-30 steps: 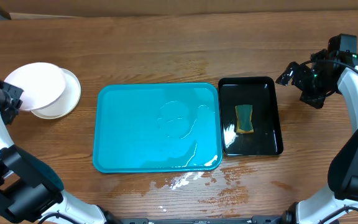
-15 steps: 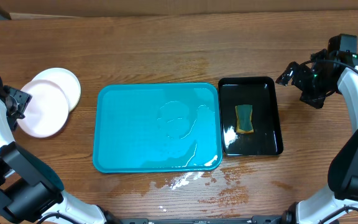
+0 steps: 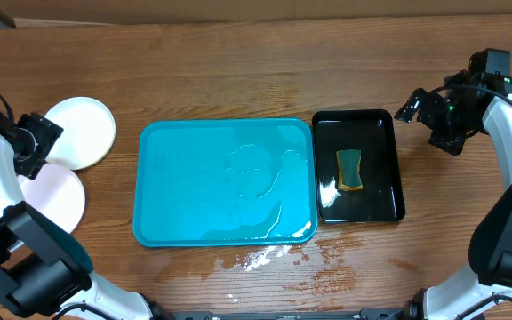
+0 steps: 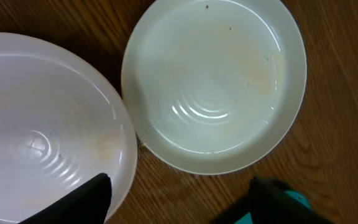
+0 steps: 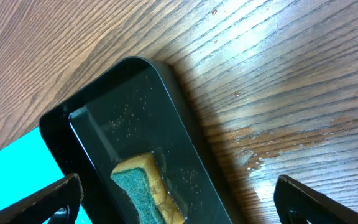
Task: Clean dirty plates on tray and stack at the side
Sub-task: 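Lower white plate onto the plate stack at left with left gripper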
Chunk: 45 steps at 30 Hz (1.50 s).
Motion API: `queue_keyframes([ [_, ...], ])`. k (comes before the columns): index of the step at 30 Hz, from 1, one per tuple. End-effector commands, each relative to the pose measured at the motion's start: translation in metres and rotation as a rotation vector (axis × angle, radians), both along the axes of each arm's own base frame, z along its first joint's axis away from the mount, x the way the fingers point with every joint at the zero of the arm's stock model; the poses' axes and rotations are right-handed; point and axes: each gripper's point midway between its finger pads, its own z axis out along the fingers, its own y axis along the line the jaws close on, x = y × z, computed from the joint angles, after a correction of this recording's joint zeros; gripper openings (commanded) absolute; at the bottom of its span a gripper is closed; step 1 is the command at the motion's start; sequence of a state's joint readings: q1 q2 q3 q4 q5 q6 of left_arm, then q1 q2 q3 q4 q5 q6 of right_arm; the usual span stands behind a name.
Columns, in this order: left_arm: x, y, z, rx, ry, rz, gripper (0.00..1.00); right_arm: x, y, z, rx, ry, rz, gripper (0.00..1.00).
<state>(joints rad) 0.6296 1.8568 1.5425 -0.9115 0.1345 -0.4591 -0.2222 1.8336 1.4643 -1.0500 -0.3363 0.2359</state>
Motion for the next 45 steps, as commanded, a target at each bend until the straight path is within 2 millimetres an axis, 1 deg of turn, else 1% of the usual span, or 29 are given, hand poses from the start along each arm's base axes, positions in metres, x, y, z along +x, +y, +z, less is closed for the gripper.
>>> queue_keyframes([
  [1, -0.011, -0.001, 0.007, 0.034, 0.032, -0.012, 0.53, 0.007, -0.002, 0.012, -0.002, -0.038, -0.005, 1.0],
  [2, -0.014, -0.002, 0.005, 0.032, 0.045, -0.01, 0.5, 0.007, -0.002, 0.012, -0.002, -0.038, -0.005, 1.0],
  [4, -0.022, -0.001, 0.001, 0.037, 0.082, 0.01, 0.48, 0.007, -0.002, 0.012, -0.003, -0.038, -0.005, 1.0],
  [8, -0.036, -0.007, -0.011, 0.007, 0.141, 0.031, 0.32, 0.007, -0.002, 0.012, -0.003, -0.038, -0.005, 1.0],
  [10, -0.046, -0.011, -0.021, -0.006, 0.178, 0.049, 0.28, 0.007, -0.002, 0.012, -0.002, -0.038, -0.005, 1.0],
  [12, -0.055, -0.012, -0.033, -0.003, 0.216, 0.066, 0.28, 0.007, -0.002, 0.012, -0.002, -0.038, -0.005, 1.0],
  [15, -0.066, -0.018, -0.055, -0.016, 0.248, 0.067, 0.33, 0.007, -0.002, 0.012, -0.002, -0.038, -0.005, 1.0],
  [17, -0.071, -0.022, -0.07, -0.02, 0.254, 0.066, 0.31, 0.007, -0.002, 0.012, -0.003, -0.038, -0.005, 1.0],
  [20, -0.071, -0.022, -0.088, -0.003, 0.231, 0.049, 0.27, 0.007, -0.002, 0.012, -0.003, -0.038, -0.005, 1.0],
  [23, -0.072, -0.023, -0.099, 0.012, 0.22, 0.026, 0.27, 0.007, -0.002, 0.012, -0.003, -0.038, -0.005, 1.0],
  [25, -0.073, -0.024, -0.102, 0.014, 0.219, 0.024, 0.26, 0.007, -0.002, 0.012, -0.003, -0.038, -0.005, 1.0],
  [29, -0.073, -0.024, -0.103, 0.014, 0.219, 0.024, 0.17, 0.007, -0.002, 0.012, -0.002, -0.038, -0.005, 1.0],
  [31, -0.073, -0.024, -0.103, 0.015, 0.22, 0.024, 0.15, 0.007, -0.002, 0.012, -0.003, -0.038, -0.005, 1.0],
  [34, -0.073, -0.024, -0.102, 0.018, 0.222, 0.019, 0.05, 0.007, -0.002, 0.012, -0.002, -0.038, -0.005, 1.0],
  [40, -0.072, -0.022, -0.1, 0.029, 0.224, -0.019, 0.04, 0.007, -0.002, 0.012, -0.003, -0.038, -0.005, 1.0],
  [43, -0.068, -0.019, -0.09, 0.033, 0.218, -0.018, 0.04, 0.007, -0.002, 0.012, -0.003, -0.038, -0.005, 1.0],
  [45, -0.062, -0.015, -0.077, 0.04, 0.209, -0.018, 0.04, 0.007, -0.002, 0.012, -0.002, -0.038, -0.005, 1.0],
])
